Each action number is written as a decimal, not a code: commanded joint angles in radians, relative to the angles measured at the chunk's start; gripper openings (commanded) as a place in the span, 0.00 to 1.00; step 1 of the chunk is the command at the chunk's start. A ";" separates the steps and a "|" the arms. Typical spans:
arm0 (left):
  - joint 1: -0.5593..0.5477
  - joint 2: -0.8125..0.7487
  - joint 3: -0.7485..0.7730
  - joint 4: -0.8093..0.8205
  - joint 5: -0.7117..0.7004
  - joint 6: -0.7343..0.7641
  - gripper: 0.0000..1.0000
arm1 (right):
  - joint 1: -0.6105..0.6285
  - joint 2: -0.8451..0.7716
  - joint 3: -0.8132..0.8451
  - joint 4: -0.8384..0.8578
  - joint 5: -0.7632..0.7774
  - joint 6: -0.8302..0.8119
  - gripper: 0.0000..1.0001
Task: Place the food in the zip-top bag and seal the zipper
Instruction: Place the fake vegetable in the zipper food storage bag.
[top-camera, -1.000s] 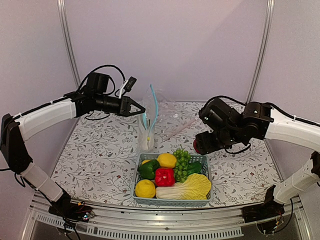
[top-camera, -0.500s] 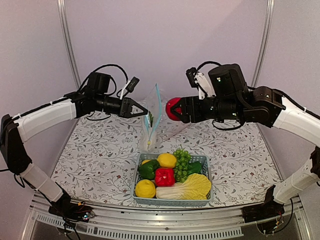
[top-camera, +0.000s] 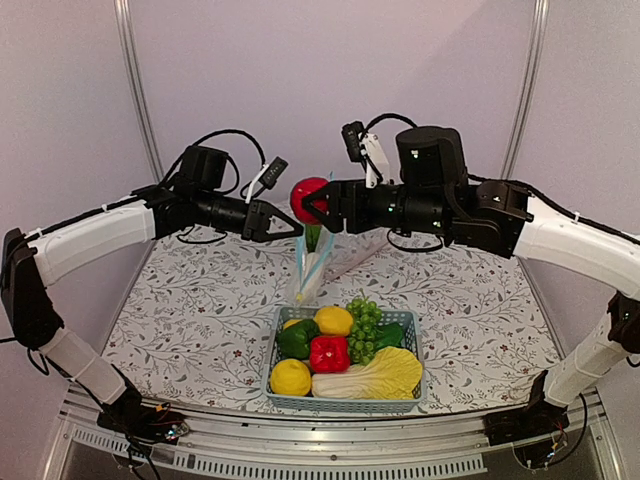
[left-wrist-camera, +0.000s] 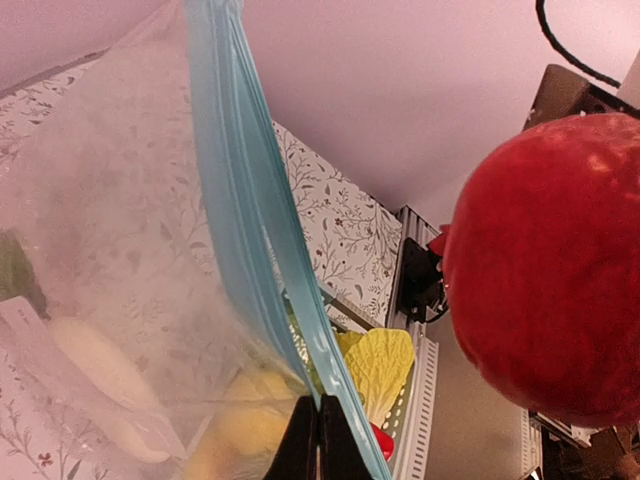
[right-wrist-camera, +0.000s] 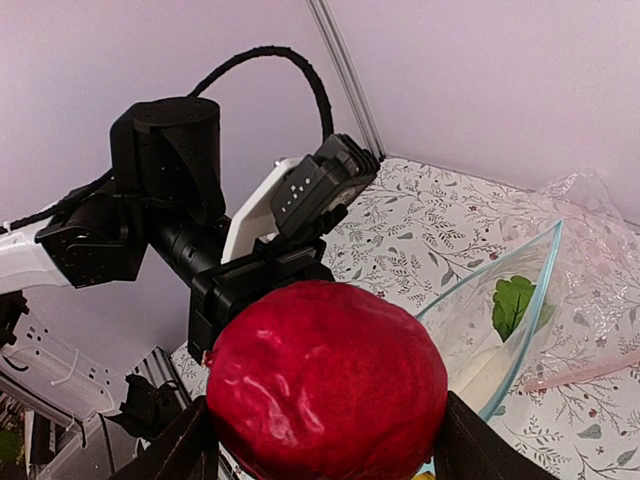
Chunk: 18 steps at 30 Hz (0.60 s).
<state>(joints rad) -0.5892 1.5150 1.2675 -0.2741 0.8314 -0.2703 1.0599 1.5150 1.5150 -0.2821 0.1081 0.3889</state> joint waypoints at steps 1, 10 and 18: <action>-0.015 -0.017 0.011 0.004 0.020 0.021 0.00 | -0.021 0.017 -0.054 0.126 -0.048 0.036 0.62; -0.018 -0.016 0.010 0.006 0.027 0.021 0.00 | -0.047 0.025 -0.173 0.310 -0.073 0.096 0.61; -0.020 -0.016 0.010 0.006 0.029 0.022 0.00 | -0.073 0.031 -0.257 0.415 -0.054 0.160 0.60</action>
<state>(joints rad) -0.5945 1.5150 1.2675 -0.2745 0.8421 -0.2619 0.9985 1.5276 1.2926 0.0593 0.0422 0.5114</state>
